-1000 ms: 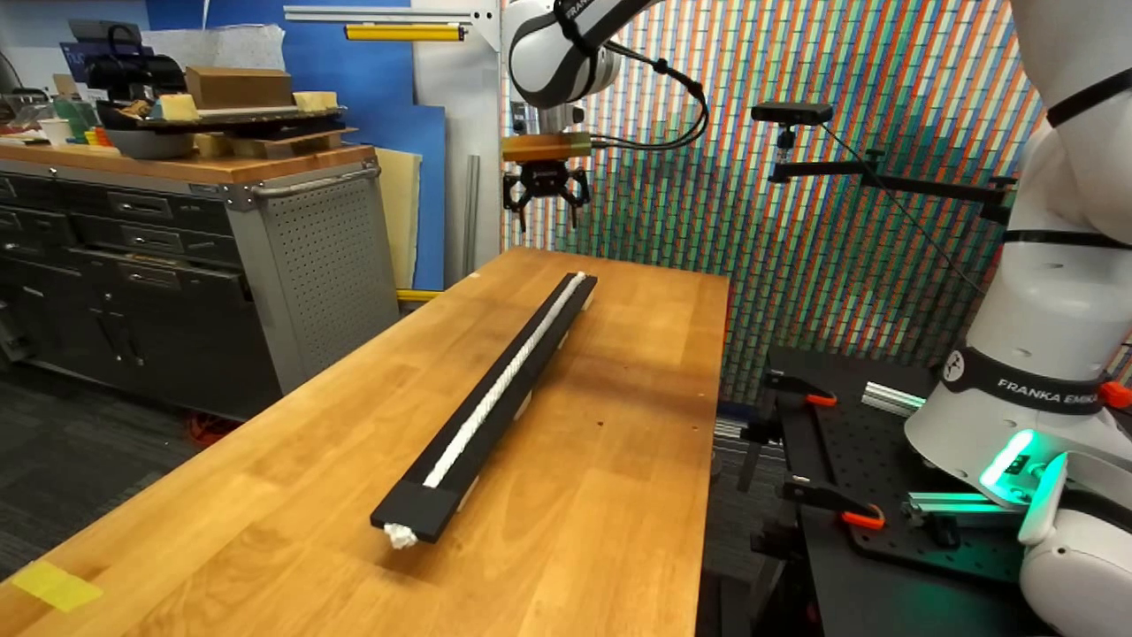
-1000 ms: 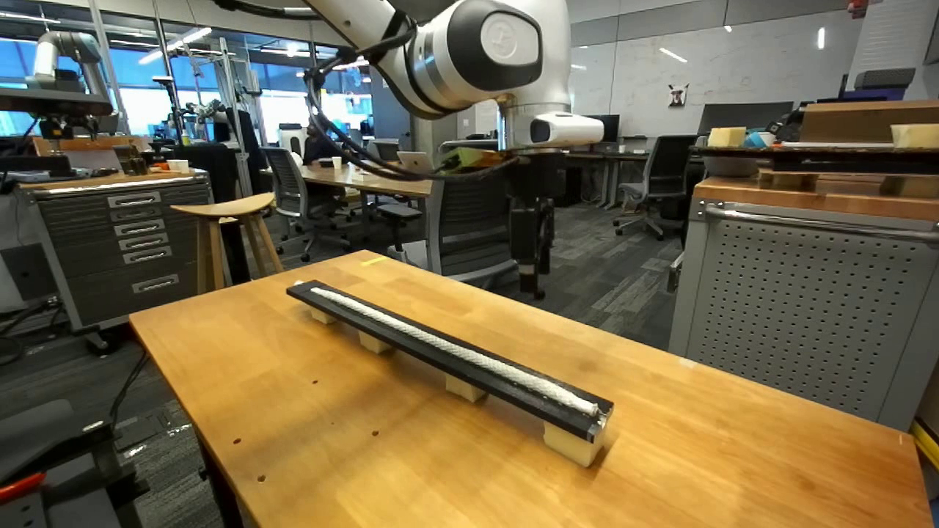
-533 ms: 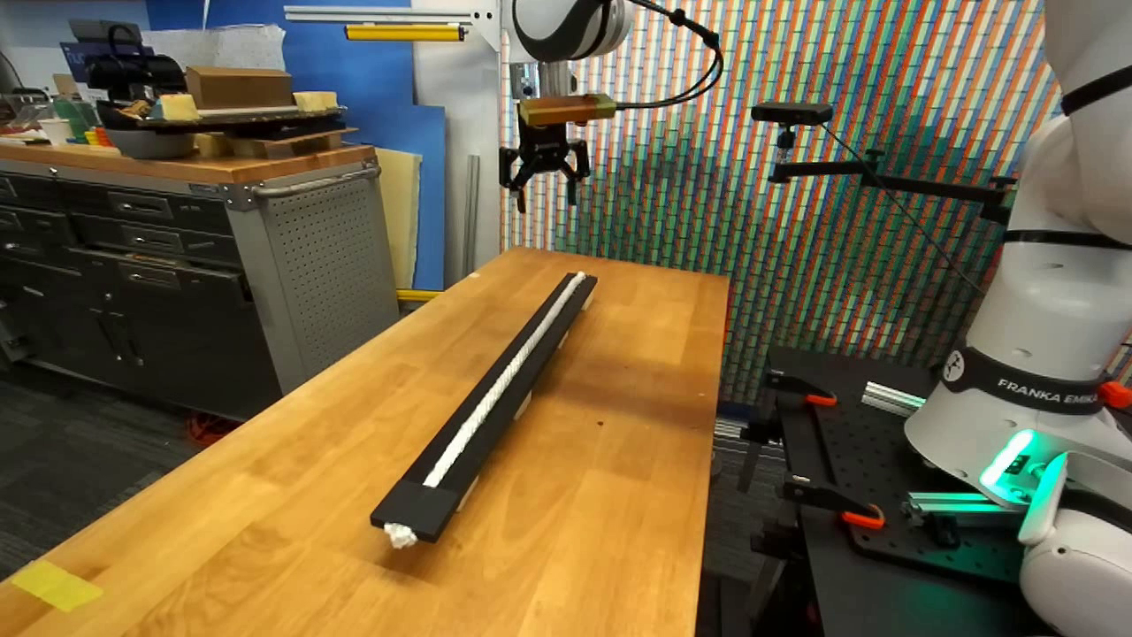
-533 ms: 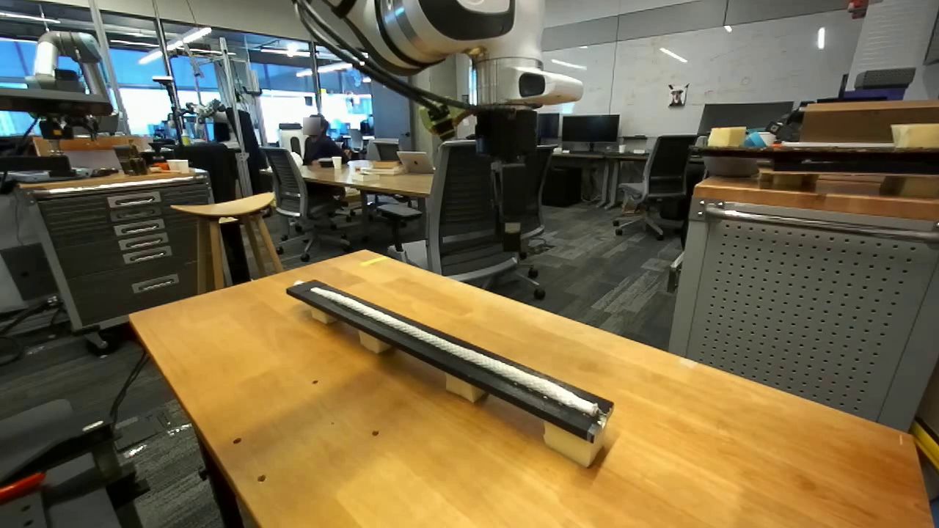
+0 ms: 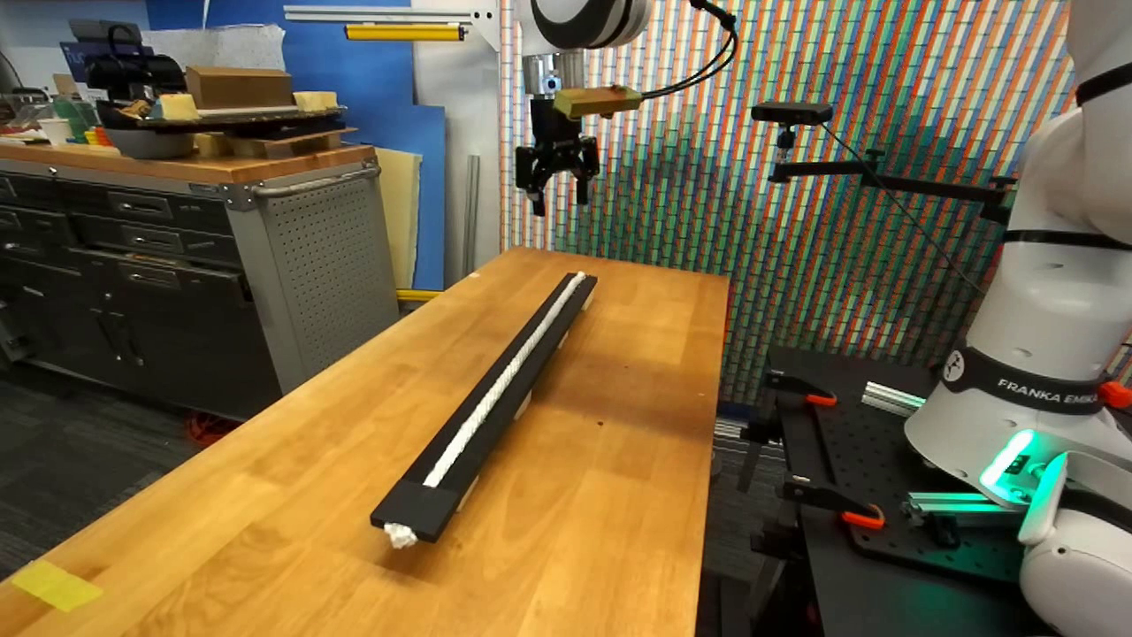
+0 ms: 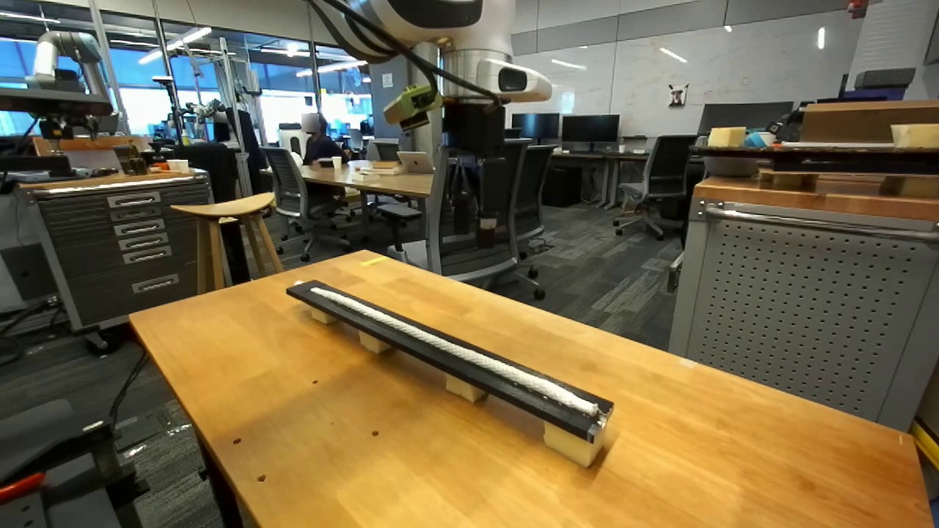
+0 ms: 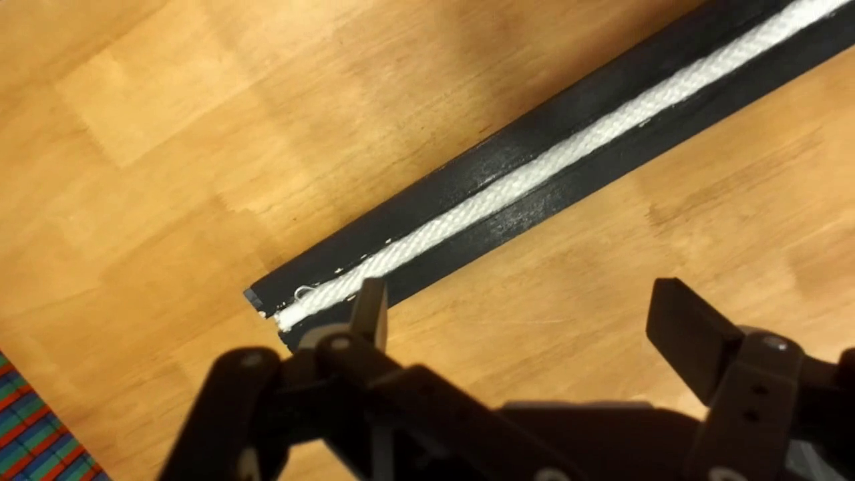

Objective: Put the rope along the center of the black object

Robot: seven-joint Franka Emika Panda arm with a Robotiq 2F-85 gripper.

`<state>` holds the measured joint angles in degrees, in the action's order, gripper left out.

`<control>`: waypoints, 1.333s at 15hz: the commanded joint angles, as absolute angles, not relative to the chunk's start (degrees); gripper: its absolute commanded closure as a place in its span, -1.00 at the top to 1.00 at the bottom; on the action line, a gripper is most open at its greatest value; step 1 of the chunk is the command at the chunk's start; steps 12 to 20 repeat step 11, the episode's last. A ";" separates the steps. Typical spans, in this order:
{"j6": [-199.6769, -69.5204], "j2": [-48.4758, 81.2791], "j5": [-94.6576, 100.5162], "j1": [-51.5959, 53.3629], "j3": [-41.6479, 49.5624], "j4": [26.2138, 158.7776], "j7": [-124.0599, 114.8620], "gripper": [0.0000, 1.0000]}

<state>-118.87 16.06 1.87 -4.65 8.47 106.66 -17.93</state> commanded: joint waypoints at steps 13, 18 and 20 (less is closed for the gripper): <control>-118.67 10.78 1.47 -4.99 7.65 113.24 -12.57 1.00; -118.67 10.78 1.47 -4.99 7.65 113.24 -12.57 1.00; -118.67 10.78 1.47 -4.99 7.65 113.24 -12.57 1.00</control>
